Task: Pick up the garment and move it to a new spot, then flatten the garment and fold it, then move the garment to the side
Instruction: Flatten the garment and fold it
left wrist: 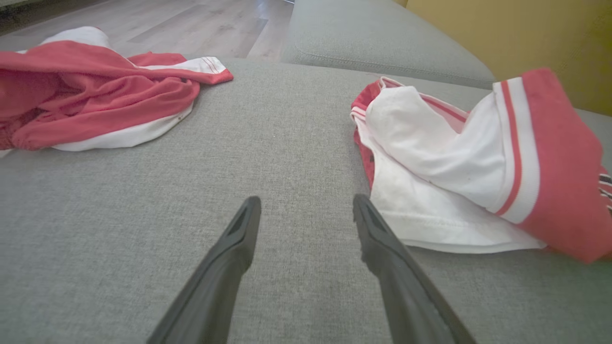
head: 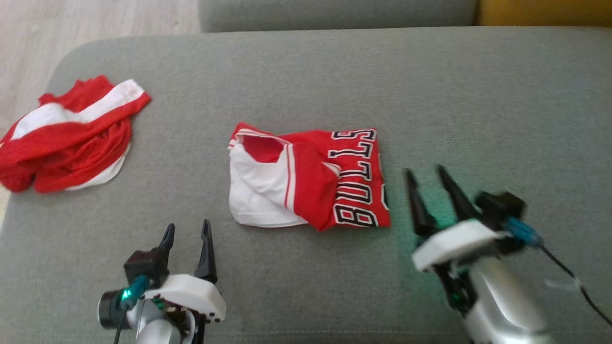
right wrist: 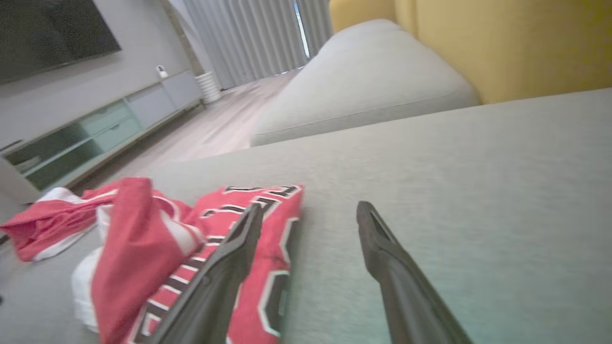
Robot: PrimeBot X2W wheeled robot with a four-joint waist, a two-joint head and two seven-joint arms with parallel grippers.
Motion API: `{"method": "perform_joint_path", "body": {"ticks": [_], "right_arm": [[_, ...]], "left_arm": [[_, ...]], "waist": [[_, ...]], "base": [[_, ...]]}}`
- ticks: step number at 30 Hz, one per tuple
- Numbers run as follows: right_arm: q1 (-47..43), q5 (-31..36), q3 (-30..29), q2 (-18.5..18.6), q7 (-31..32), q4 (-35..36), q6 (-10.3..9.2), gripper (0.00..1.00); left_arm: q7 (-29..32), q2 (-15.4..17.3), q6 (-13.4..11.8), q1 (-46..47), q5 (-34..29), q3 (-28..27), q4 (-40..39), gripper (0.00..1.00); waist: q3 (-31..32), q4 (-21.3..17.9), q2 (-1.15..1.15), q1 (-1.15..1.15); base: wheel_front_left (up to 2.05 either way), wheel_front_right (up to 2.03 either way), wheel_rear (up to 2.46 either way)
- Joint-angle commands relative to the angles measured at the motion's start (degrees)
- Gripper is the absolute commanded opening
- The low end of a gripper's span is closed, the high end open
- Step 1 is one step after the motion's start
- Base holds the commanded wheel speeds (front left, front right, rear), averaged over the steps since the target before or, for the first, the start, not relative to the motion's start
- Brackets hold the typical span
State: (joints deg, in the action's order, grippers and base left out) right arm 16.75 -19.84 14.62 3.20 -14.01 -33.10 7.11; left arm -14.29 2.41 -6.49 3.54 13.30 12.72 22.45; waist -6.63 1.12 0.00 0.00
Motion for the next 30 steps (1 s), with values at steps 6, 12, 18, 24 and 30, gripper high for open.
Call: {"method": "perform_joint_path", "body": {"ticks": [6, 12, 18, 24, 30], "right_arm": [[9.6, -6.5, 11.5, -0.3, 4.8, 1.9, 0.37, 1.0], [13.6, -8.2, 16.1, -0.3, 8.6, -0.3, 0.37, 1.0], [15.5, -10.0, 16.9, -0.1, 10.4, -4.2, 0.37, 0.99], [16.3, -11.0, 20.4, -0.1, 9.6, -4.3, 0.37, 0.0], [16.6, -13.2, 28.9, -0.2, 10.6, -1.0, 0.37, 0.0]], "left_arm": [[-0.7, 0.5, 0.4, 3.3, 1.7, 0.1, -1.4, 1.0], [-0.7, 0.5, 0.0, 3.5, 2.7, 1.1, -1.2, 1.0], [-0.7, 0.5, -0.2, 3.6, 3.5, 1.7, -1.3, 1.0], [-0.7, 0.5, -0.3, 3.6, 3.8, 1.9, -1.8, 1.0], [-0.7, 0.5, 0.0, 3.8, 4.1, 2.4, -1.9, 1.0]], "waist": [[-2.0, 4.5, 0.0, 0.0], [-2.7, 7.5, 0.0, 0.0], [-3.5, 10.1, 0.0, 0.0], [-4.0, 11.0, 0.0, 0.0], [-3.7, 11.5, 0.0, 0.0]], "base": [[0.0, 0.0, 0.0], [0.0, 0.0, 0.0], [0.0, 0.0, 0.0], [0.0, 0.0, 0.0], [0.0, 0.0, 0.0]]}}
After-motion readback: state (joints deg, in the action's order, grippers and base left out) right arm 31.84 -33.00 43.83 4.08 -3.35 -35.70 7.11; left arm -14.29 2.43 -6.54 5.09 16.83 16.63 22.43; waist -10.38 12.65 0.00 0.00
